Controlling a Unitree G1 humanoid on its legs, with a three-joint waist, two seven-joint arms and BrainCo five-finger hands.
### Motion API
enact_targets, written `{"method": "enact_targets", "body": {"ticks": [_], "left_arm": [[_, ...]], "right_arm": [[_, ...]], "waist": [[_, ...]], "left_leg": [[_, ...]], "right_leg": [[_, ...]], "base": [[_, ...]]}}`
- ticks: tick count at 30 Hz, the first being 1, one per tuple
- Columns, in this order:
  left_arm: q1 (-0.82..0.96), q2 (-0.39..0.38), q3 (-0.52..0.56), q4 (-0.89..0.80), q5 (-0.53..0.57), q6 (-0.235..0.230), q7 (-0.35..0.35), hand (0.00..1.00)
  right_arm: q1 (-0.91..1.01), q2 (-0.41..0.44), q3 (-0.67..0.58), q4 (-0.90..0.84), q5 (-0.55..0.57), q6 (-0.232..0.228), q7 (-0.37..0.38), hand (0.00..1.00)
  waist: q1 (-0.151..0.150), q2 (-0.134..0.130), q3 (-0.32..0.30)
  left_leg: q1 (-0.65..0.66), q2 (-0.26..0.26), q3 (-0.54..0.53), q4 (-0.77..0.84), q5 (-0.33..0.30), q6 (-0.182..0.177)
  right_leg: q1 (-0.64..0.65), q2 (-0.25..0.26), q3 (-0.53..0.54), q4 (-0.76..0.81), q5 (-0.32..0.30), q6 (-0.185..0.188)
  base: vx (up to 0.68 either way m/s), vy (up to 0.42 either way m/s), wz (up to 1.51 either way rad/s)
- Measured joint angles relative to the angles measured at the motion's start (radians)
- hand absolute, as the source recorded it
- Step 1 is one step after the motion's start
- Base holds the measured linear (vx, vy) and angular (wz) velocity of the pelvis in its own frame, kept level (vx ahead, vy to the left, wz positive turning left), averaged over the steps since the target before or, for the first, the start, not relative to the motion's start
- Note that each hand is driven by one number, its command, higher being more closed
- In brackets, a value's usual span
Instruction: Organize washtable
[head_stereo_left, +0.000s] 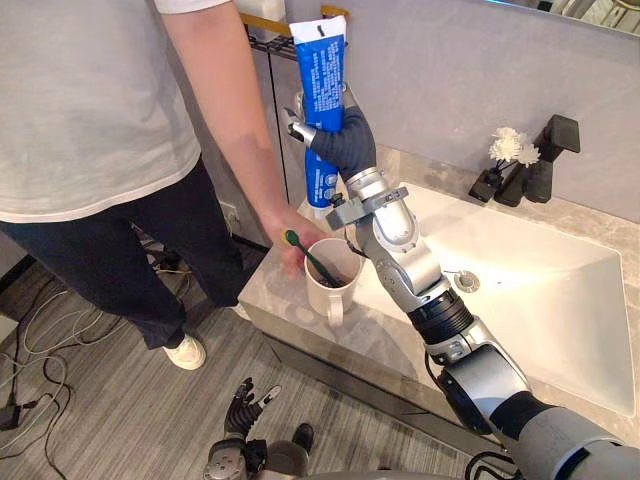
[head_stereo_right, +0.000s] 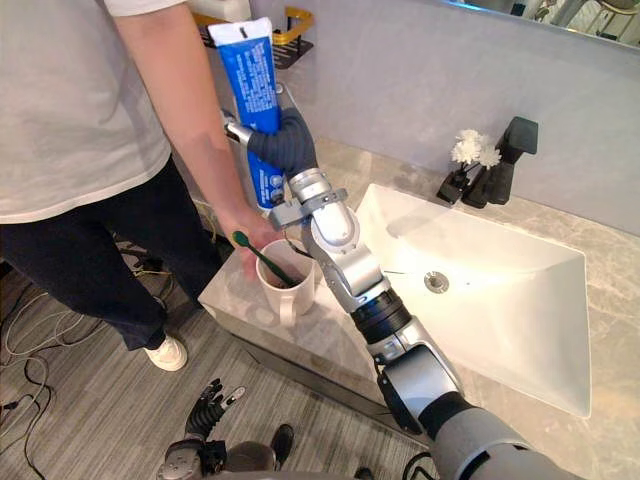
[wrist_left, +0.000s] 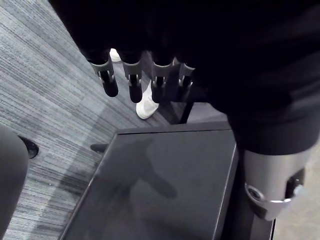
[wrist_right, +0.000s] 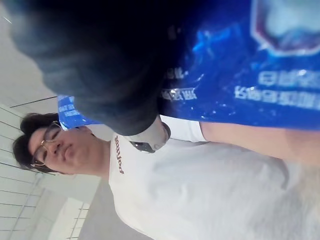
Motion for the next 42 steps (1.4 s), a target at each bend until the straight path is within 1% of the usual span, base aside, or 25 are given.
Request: {"method": "enact_targets", "body": {"ticks": [10,16,20,22,25,28,29,32,36,39,42], "left_arm": [[-0.002,0.008,-0.019,0.001,0.005,0.001,0.015,0.00],[-0.005,0.007,-0.025,0.002,0.035,0.002,0.018,0.00],[-0.006,0.008,-0.025,0.004,0.038,0.003,0.017,0.00],[-0.005,0.010,-0.024,0.012,0.038,0.005,0.015,0.00],[-0.007,0.010,-0.024,0.022,0.039,0.005,0.014,0.00],[-0.011,0.010,-0.024,0.033,0.040,0.005,0.014,0.00],[-0.011,0.009,-0.024,0.037,0.039,0.005,0.014,0.00],[-0.011,0.009,-0.022,0.045,0.039,0.004,0.011,0.00],[-0.020,0.008,-0.019,0.065,0.039,0.004,-0.003,0.00],[-0.028,0.007,-0.019,0.084,0.039,0.004,-0.007,0.00],[-0.028,0.006,-0.019,0.084,0.039,0.004,-0.007,0.00]], "right_arm": [[0.000,0.000,0.006,0.000,0.001,0.000,0.002,1.00],[0.010,0.000,0.040,-0.005,0.009,0.000,0.026,1.00],[0.073,0.000,0.040,-0.066,0.035,0.000,0.048,1.00],[0.130,0.001,0.040,-0.110,0.055,0.001,0.070,1.00],[0.185,-0.002,0.039,-0.132,0.090,0.001,0.091,1.00],[0.216,-0.004,0.038,-0.133,0.092,0.011,0.101,1.00],[0.228,-0.004,0.040,-0.133,0.092,0.021,0.112,1.00],[0.270,-0.006,0.043,-0.155,0.091,0.023,0.131,1.00],[0.309,-0.022,0.042,-0.195,0.090,0.023,0.132,1.00],[0.327,-0.023,0.040,-0.196,0.089,0.023,0.132,1.00],[0.333,-0.022,0.039,-0.196,0.086,0.023,0.130,1.00]], "waist": [[-0.006,0.006,0.004],[-0.013,0.019,0.012],[-0.019,0.020,0.012],[-0.034,0.021,0.011],[-0.042,0.023,0.011],[-0.049,0.028,0.009],[-0.053,0.030,0.008],[-0.064,0.033,0.006],[-0.067,0.039,0.003],[-0.068,0.046,-0.002],[-0.068,0.046,-0.002]], "left_leg": [[0.008,0.003,0.012,0.001,-0.002,-0.002],[0.020,0.005,0.018,0.002,-0.002,-0.002],[0.025,0.005,0.022,0.002,-0.002,-0.002],[0.027,0.004,0.024,0.002,-0.002,-0.002],[0.038,0.005,0.030,0.002,-0.002,-0.002],[0.043,0.005,0.030,0.002,-0.002,-0.001],[0.044,0.005,0.029,0.002,-0.001,-0.001],[0.045,0.005,0.026,0.002,-0.001,-0.001],[0.045,0.004,0.024,0.002,-0.001,-0.001],[0.045,0.003,0.017,0.001,0.000,-0.001],[0.042,0.002,0.008,0.000,0.002,-0.002]], "right_leg": [[0.001,0.001,0.015,0.000,0.002,-0.003],[0.011,0.002,0.018,0.000,0.003,-0.005],[0.012,0.001,0.023,0.003,0.003,-0.005],[0.012,0.000,0.024,0.005,0.004,-0.005],[0.015,0.000,0.038,0.009,0.003,-0.005],[0.020,0.000,0.038,0.012,0.003,-0.005],[0.020,0.000,0.038,0.013,0.003,-0.005],[0.022,0.000,0.038,0.014,0.003,-0.005],[0.022,0.000,0.035,0.014,0.003,-0.005],[0.025,-0.001,0.027,0.012,0.003,-0.005],[0.027,0.000,0.013,0.011,0.003,-0.005]], "base": [[-0.01,0.006,-0.04],[-0.01,0.002,-0.01],[-0.02,0.005,-0.03],[0.00,0.000,0.00],[-0.02,0.011,-0.10],[-0.02,0.002,-0.01],[-0.05,0.002,0.01],[-0.04,0.001,0.01],[0.00,0.000,0.00],[0.00,-0.001,0.04],[0.00,-0.006,0.11]]}}
